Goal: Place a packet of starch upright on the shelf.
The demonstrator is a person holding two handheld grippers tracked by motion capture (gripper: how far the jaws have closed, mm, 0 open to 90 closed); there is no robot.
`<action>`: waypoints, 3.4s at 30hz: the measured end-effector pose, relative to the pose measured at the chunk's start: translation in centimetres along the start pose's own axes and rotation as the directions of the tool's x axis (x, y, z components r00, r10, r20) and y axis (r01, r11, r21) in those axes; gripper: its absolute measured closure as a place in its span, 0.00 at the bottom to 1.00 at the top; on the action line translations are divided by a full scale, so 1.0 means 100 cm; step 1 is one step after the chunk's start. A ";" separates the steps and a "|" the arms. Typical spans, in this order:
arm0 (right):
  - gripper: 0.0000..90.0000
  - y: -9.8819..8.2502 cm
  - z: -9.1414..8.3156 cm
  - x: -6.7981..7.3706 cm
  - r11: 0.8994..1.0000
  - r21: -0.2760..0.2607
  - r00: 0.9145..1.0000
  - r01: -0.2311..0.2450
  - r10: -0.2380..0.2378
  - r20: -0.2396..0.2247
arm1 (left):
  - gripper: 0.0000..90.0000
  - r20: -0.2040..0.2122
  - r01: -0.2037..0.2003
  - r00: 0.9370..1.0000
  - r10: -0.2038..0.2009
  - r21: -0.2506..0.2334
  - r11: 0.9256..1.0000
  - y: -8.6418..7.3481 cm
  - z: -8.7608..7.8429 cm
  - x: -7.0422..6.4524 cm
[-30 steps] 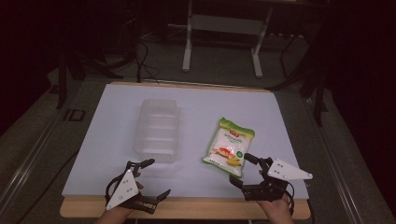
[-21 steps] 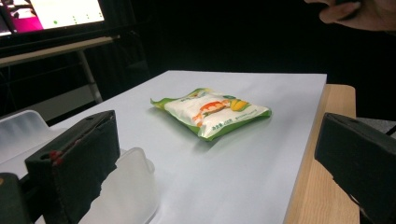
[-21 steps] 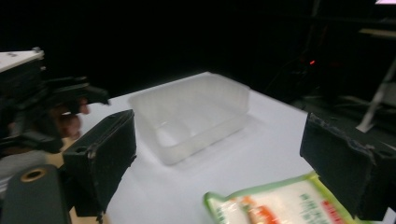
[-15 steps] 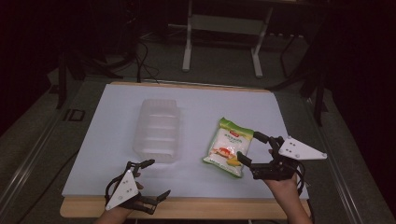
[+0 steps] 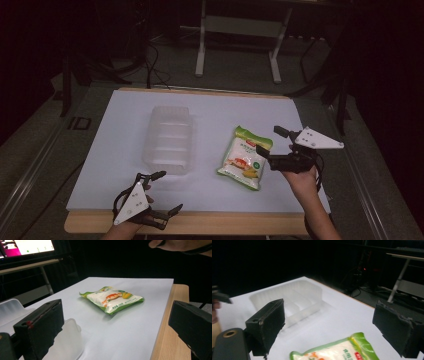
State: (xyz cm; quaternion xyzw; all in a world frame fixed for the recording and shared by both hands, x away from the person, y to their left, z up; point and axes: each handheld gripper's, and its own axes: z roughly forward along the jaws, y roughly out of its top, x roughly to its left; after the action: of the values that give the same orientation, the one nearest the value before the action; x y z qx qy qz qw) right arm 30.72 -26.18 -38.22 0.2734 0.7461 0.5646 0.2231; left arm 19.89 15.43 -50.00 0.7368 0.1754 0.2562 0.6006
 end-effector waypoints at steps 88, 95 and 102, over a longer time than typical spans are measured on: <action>0.67 -0.132 0.090 -0.105 0.856 0.461 0.966 -0.235 0.154 0.206 | 0.00 0.030 -0.015 0.999 0.014 0.037 0.999 -0.003 0.007 -0.005; 0.88 -0.130 0.090 -0.101 0.854 0.474 0.970 -0.216 0.134 0.201 | 0.00 0.031 -0.017 0.999 0.016 0.041 0.999 -0.003 0.008 -0.005; 0.93 -0.122 0.090 -0.099 0.852 0.479 0.971 -0.209 0.124 0.204 | 0.00 0.018 -0.017 1.000 0.016 0.041 0.999 -0.003 0.007 -0.004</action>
State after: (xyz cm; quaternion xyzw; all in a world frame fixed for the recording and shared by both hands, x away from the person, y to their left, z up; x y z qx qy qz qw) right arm 42.03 -28.87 -52.12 0.4312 0.8185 0.3459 0.1564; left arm 20.02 14.72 -50.51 0.7528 0.1692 0.2510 0.5846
